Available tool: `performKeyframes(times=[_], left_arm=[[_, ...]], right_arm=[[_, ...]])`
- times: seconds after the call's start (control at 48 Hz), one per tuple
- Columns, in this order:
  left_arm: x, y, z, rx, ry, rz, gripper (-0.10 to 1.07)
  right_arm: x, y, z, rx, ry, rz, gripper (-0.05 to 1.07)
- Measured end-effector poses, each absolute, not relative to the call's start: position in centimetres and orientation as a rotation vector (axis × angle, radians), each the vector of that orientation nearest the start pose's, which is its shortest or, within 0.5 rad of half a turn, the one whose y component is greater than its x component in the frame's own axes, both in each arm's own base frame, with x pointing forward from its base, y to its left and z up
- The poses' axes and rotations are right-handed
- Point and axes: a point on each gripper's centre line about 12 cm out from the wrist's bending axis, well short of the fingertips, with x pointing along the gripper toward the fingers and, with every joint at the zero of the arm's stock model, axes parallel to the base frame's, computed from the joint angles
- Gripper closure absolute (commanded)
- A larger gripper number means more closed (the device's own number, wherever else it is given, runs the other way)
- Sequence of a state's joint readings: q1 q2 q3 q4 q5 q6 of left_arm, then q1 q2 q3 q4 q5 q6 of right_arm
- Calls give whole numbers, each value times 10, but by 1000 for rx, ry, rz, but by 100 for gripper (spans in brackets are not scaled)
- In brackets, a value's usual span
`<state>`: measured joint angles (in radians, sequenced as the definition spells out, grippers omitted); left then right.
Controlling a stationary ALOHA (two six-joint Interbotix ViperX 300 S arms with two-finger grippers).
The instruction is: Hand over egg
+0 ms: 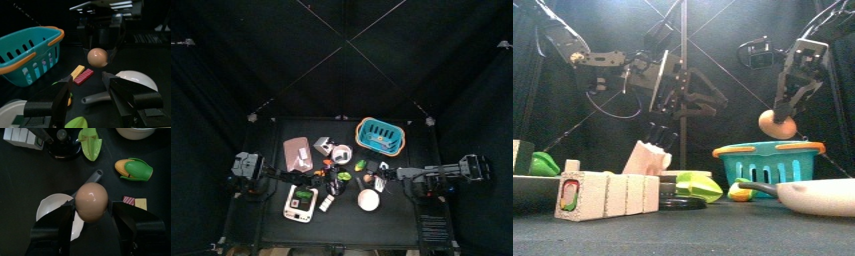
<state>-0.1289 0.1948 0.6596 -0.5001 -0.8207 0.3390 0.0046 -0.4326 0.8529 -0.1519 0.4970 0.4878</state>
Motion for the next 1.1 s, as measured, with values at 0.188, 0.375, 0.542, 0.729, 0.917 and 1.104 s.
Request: performKeyframes(times=[0.188, 0.375, 0.542, 0.729, 0.917, 1.104], left_arm=[[427, -22, 173, -262, 84, 295, 10], [427, -22, 170, -551, 57, 308, 10], [431, -23, 167, -700, 39, 255, 10], [438, -3, 155, -791, 44, 211, 10], [443, 15, 153, -802, 38, 198, 10], [455, 17, 157, -803, 18, 190, 10]], right_arm=[[283, -10, 211, 181, 934, -238, 31], [286, -12, 213, 64, 930, -232, 31], [287, -9, 214, -9, 918, -210, 31], [289, -4, 214, -50, 910, -188, 31], [290, -3, 212, -52, 916, -185, 31], [292, -1, 207, -59, 929, -178, 31]])
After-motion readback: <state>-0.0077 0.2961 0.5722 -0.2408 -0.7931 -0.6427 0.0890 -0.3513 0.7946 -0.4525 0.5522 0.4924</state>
